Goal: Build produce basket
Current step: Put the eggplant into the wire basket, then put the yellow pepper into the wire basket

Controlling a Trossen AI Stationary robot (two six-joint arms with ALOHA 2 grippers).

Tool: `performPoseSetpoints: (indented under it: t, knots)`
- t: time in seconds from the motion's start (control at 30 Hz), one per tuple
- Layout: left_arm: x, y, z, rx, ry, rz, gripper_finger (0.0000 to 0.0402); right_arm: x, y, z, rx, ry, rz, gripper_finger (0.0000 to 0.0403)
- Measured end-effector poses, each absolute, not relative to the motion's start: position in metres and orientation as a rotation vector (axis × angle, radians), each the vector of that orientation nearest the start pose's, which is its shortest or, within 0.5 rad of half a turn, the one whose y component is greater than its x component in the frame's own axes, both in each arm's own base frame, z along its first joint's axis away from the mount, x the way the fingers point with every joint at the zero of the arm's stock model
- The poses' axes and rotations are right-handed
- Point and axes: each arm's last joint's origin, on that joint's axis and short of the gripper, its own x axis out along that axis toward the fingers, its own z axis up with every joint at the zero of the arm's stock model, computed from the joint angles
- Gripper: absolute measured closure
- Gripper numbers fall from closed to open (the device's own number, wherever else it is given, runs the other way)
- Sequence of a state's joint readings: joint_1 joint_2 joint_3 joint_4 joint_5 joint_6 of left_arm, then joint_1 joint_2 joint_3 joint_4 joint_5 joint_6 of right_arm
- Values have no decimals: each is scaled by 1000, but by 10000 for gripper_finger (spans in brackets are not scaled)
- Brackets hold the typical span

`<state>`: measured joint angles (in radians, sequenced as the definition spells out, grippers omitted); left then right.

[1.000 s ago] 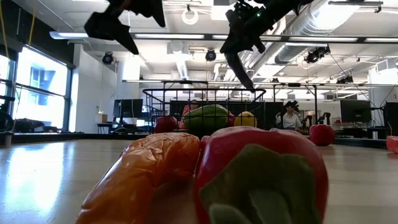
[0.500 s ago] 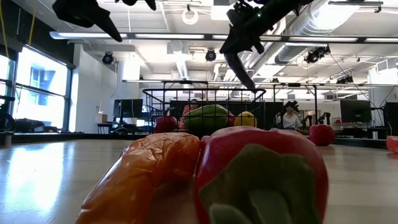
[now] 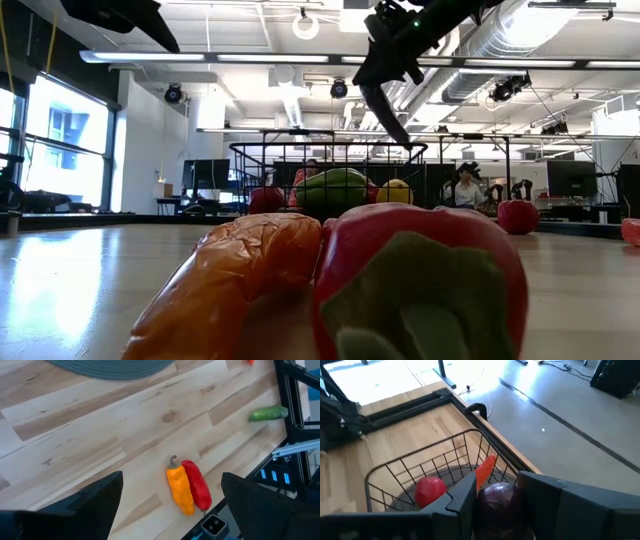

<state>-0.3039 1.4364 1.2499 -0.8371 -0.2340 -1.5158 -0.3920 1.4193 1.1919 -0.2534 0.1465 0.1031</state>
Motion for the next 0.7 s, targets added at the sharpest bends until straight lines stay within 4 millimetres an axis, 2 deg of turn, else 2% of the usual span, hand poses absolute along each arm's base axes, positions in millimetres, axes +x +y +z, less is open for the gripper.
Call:
performPoseSetpoints:
  t: [0.2, 0.43, 0.53, 0.7]
  knots:
    - [280, -92, 296, -1055, 762, 614, 73, 292, -125, 324, 212, 436, -562, 278]
    - [292, -106, 279, -1020, 806, 581, 73, 293, -124, 323, 308, 415, -541, 276]
    - [296, -112, 272, -1026, 834, 575, 73, 293, -124, 323, 356, 406, -525, 257]
    - [301, -122, 263, -1021, 867, 554, 73, 293, -124, 323, 368, 397, -563, 202]
